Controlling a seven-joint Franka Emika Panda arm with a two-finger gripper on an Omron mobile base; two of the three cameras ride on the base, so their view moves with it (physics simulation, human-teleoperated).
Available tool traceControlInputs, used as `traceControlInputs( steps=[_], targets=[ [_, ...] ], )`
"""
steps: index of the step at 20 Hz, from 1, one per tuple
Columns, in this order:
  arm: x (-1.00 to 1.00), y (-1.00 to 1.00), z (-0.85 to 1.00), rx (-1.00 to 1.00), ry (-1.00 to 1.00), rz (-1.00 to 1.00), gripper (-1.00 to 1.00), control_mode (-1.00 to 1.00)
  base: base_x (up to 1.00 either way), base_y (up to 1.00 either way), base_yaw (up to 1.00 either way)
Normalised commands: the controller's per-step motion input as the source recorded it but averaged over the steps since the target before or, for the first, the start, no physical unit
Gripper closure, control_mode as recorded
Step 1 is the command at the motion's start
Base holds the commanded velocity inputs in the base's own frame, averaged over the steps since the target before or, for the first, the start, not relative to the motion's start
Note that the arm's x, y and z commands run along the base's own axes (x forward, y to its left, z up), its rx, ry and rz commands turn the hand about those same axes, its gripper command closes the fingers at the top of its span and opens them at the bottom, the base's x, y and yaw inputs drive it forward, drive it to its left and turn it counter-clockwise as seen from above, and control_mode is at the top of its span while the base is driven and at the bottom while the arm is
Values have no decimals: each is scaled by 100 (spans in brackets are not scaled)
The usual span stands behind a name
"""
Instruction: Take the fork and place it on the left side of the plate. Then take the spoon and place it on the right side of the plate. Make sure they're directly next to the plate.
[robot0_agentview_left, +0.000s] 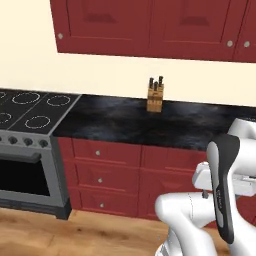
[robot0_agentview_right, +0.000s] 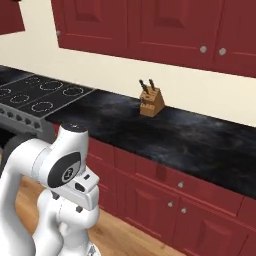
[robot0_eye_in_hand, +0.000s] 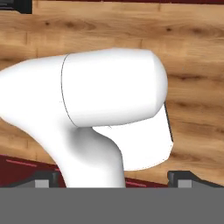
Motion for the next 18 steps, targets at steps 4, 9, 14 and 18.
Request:
traceControlInputs(
  steps=[4, 9, 14, 18],
  targets=[
    [0, 0, 0, 0, 0, 0, -100, 100, 43, 100, -21],
    [0, 0, 0, 0, 0, 0, -100, 100, 37, 100, -19],
    [0, 0, 0, 0, 0, 0, -100, 100, 33, 100, -17],
    [0, 0, 0, 0, 0, 0, -100, 100, 29, 100, -14]
  ],
)
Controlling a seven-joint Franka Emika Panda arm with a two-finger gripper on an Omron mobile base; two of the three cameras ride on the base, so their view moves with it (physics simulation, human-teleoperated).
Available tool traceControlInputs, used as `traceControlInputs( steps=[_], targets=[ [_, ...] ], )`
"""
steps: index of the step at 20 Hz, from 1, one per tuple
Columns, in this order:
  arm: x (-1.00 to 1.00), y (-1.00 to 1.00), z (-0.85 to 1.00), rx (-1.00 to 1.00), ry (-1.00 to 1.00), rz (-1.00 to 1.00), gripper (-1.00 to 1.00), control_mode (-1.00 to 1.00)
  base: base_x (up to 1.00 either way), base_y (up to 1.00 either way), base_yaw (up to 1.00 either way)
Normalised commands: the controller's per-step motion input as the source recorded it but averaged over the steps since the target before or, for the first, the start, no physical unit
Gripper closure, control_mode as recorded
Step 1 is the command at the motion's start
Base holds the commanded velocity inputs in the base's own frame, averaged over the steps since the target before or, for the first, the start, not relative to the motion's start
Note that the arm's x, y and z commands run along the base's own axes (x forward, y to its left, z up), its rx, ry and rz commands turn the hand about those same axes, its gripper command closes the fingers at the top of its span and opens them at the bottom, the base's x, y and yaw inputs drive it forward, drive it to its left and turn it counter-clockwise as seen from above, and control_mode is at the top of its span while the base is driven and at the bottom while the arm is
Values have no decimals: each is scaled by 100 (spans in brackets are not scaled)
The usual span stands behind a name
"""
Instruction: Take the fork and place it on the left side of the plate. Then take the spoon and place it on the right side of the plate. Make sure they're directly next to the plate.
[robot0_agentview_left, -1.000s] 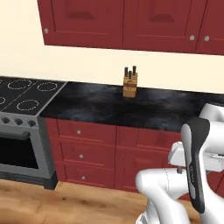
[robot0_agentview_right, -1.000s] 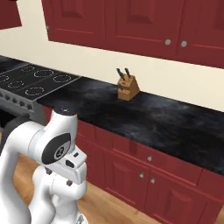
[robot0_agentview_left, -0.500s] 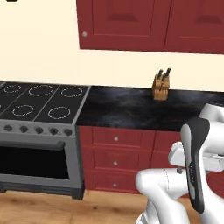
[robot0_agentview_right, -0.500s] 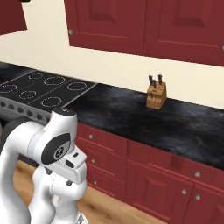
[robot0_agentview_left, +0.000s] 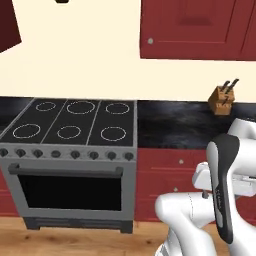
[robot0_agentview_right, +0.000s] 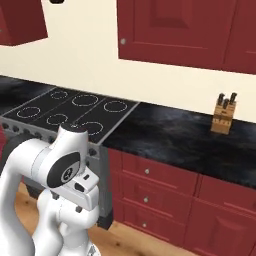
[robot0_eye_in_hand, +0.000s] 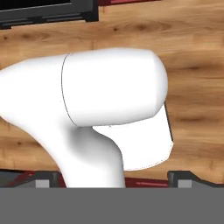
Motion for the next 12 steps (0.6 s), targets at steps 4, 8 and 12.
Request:
traceControlInputs(
  steps=[4, 8, 12],
  targets=[
    [0, 0, 0, 0, 0, 0, -100, 100, 25, 100, -11],
    [0, 0, 0, 0, 0, 0, -100, 100, 22, 100, -10],
    [0, 0, 0, 0, 0, 0, -100, 100, 21, 100, -8]
  ],
)
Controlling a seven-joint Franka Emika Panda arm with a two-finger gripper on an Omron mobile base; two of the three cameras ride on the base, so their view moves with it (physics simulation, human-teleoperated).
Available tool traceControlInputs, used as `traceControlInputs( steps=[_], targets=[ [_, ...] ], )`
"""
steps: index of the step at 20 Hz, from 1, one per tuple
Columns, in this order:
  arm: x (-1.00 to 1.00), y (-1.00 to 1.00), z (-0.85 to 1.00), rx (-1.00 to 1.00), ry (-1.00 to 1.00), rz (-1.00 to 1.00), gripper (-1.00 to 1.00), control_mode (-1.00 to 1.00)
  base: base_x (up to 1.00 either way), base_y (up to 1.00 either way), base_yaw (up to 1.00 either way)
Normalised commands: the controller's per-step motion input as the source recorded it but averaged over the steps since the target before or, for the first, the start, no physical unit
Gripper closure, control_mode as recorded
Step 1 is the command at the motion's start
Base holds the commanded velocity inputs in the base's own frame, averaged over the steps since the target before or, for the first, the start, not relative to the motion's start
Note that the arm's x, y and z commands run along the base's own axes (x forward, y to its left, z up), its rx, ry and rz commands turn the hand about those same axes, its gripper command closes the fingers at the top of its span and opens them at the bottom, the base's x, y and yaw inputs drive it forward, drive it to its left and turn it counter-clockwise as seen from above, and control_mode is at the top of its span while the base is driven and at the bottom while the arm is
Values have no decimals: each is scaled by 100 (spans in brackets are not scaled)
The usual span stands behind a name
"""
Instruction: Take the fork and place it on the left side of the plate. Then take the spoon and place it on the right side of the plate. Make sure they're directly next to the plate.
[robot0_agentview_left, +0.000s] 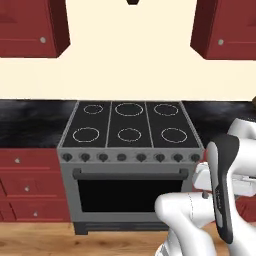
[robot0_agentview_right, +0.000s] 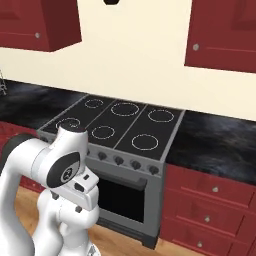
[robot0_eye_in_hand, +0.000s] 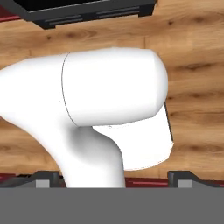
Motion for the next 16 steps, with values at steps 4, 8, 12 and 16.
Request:
traceControlInputs(
  steps=[4, 8, 12, 16],
  targets=[
    [0, 0, 0, 0, 0, 0, -100, 100, 21, 100, -7],
    [0, 0, 0, 0, 0, 0, -100, 100, 20, 100, -5],
    [0, 0, 0, 0, 0, 0, -100, 100, 22, 100, -4],
    [0, 0, 0, 0, 0, 0, -100, 100, 26, 100, -2]
  ],
)
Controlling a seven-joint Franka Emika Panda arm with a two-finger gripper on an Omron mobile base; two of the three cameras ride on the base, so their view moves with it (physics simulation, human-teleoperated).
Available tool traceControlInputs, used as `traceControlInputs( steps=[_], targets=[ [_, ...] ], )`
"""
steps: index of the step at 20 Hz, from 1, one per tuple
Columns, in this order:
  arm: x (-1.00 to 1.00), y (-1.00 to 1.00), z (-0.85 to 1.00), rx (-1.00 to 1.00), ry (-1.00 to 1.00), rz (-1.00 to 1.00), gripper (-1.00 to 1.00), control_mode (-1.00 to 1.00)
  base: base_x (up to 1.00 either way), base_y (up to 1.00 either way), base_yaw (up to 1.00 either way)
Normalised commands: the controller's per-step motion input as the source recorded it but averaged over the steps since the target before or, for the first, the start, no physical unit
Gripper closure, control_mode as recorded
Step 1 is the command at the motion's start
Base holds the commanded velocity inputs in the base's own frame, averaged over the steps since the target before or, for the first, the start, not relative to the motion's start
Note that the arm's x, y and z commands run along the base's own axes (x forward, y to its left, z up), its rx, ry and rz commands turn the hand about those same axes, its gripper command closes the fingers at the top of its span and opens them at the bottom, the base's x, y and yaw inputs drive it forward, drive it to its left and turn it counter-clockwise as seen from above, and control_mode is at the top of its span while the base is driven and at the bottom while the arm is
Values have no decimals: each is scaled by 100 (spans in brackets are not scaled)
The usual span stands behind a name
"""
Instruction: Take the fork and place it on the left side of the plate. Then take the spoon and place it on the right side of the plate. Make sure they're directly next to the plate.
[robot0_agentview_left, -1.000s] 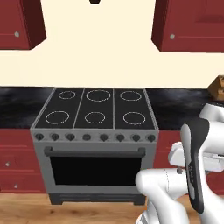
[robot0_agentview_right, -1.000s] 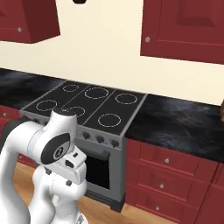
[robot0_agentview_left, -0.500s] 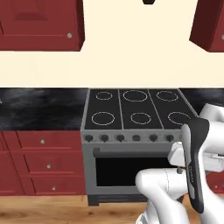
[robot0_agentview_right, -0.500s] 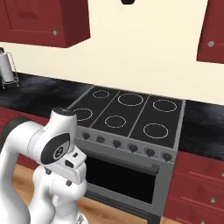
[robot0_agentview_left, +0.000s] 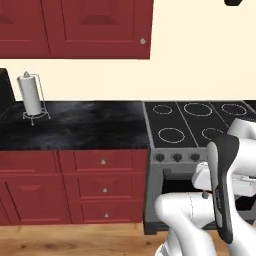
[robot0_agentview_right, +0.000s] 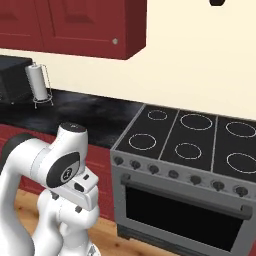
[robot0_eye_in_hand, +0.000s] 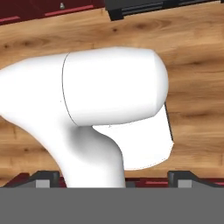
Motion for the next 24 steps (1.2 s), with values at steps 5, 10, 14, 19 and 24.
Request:
traceControlInputs(
  steps=[5, 10, 14, 19, 24],
  targets=[
    [0, 0, 0, 0, 0, 0, -100, 100, 34, 100, 0],
    [0, 0, 0, 0, 0, 0, -100, 100, 43, 100, 0],
    [0, 0, 0, 0, 0, 0, -100, 100, 48, 100, 0],
    [0, 0, 0, 0, 0, 0, -100, 100, 63, 100, 0],
    [0, 0, 0, 0, 0, 0, -100, 100, 73, 100, 0]
  ],
)
